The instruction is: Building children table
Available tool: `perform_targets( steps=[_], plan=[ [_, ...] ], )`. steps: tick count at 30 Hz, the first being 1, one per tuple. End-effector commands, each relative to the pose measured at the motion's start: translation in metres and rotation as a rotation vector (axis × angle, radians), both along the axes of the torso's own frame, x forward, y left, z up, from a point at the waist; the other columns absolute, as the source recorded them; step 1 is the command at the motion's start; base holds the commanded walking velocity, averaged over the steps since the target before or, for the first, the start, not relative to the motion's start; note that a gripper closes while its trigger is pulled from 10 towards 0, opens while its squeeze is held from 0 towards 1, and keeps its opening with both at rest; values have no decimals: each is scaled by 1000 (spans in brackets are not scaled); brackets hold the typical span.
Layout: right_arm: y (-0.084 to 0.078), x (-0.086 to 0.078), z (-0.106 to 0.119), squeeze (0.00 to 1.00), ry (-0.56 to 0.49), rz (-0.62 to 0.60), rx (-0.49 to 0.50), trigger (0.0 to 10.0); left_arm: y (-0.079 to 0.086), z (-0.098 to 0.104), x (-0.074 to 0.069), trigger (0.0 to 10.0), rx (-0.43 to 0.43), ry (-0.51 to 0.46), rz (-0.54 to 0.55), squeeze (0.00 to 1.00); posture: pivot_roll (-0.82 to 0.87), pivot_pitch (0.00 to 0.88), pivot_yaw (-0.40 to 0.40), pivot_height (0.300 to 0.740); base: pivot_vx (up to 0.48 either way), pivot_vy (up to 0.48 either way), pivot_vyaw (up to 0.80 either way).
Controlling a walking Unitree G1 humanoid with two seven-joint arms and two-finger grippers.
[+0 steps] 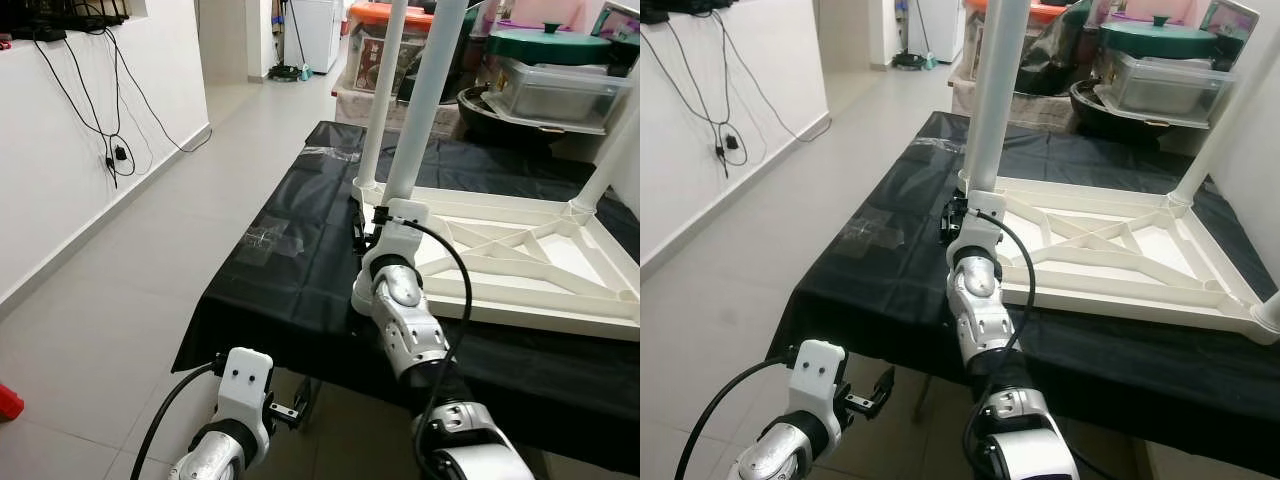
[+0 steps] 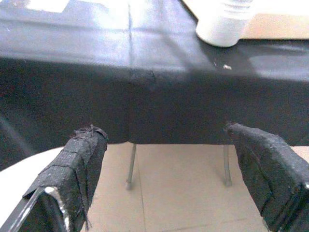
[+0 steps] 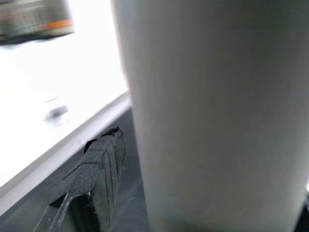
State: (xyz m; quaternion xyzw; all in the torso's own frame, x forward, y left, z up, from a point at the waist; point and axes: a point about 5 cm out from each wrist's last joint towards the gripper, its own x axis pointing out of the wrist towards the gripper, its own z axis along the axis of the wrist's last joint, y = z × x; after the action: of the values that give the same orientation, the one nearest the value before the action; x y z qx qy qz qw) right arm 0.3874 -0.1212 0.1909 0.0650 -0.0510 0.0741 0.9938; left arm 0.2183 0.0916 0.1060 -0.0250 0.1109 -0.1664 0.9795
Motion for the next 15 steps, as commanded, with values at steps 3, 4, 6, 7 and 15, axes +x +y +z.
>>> perform_targets(
  steps=[3, 4, 6, 7, 15],
  plan=[
    [-8, 7, 12, 0, -12, 271, 23, 10000, -2, -3, 2, 10000, 3, 4, -12, 0, 49, 0, -77, 740, 0, 0, 0],
    [-7, 9, 17, 0, -9, 373, 15, 10000, -2, -3, 3, 10000, 5, 0, -14, 0, 55, 0, -81, 740, 0, 0, 0],
    [-7, 9, 17, 0, -9, 373, 15, 10000, -2, -3, 3, 10000, 5, 0, -14, 0, 55, 0, -81, 740, 0, 0, 0],
    [-3, 9, 22, 0, -1, 489, 7, 10000, -3, -3, 3, 10000, 7, -2, -15, 0, 64, 0, -85, 740, 0, 0, 0],
    [25, -2, 23, 0, 51, 958, -85, 10000, -3, -2, -1, 10000, 4, -14, -24, 0, 101, 0, -105, 740, 0, 0, 0]
  ],
)
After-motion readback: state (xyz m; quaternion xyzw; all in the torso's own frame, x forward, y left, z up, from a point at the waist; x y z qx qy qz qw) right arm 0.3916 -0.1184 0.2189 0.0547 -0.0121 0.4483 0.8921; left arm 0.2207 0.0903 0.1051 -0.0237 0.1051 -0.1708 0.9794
